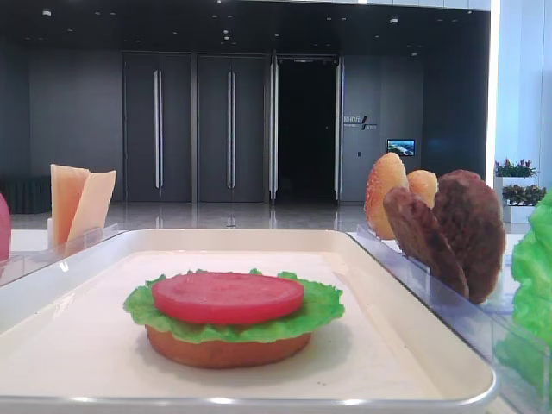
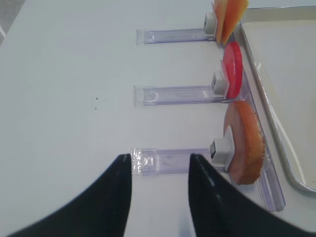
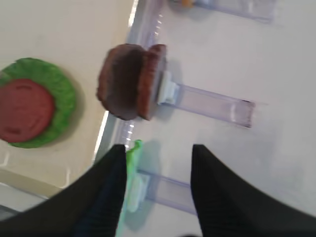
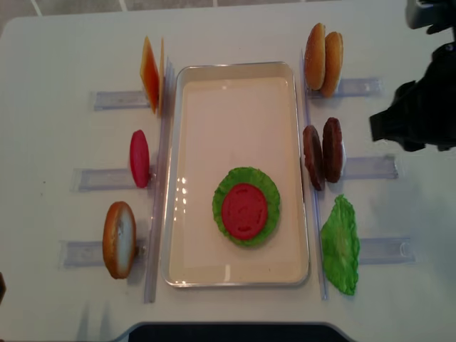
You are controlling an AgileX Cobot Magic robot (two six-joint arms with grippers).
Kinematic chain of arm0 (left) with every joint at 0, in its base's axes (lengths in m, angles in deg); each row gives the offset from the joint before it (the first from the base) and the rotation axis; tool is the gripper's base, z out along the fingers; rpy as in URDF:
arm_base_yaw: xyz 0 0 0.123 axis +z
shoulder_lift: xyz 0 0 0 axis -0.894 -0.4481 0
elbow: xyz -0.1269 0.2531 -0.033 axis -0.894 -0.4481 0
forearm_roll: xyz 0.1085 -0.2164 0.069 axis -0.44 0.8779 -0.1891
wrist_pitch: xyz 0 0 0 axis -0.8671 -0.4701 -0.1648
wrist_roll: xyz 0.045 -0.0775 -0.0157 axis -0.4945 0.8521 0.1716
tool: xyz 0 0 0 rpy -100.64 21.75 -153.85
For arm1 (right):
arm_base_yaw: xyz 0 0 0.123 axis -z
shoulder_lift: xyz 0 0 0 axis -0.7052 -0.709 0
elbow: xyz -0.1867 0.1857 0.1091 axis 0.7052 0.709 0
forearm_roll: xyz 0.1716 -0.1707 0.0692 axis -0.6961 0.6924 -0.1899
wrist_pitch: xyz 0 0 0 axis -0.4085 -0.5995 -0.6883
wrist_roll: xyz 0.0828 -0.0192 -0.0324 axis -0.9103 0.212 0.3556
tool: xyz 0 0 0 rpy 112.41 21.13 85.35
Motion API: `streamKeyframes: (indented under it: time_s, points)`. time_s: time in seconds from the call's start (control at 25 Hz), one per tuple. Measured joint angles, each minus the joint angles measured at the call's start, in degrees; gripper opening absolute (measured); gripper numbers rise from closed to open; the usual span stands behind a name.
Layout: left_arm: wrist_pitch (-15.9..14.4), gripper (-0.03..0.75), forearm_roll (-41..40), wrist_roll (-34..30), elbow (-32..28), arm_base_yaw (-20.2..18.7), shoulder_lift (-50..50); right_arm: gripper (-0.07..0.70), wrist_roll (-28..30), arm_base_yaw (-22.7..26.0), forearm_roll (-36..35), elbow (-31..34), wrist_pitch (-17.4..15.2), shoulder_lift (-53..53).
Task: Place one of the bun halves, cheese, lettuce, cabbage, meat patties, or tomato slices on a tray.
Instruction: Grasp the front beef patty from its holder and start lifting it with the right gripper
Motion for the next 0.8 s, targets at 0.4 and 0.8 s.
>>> streamKeyframes:
  time_s: [0.4, 0.8]
  points:
    - [0.0, 0.294, -0.02, 0.0, 0.0, 0.0, 0.0, 0.328, -15.25, -14.73, 7.03, -4.86, 1.23, -8.48]
    - [0.0, 0.293, -0.06, 0.0, 0.0, 0.0, 0.0, 0.365, -15.61, -14.8, 7.62, -7.03, 6.15, -14.76]
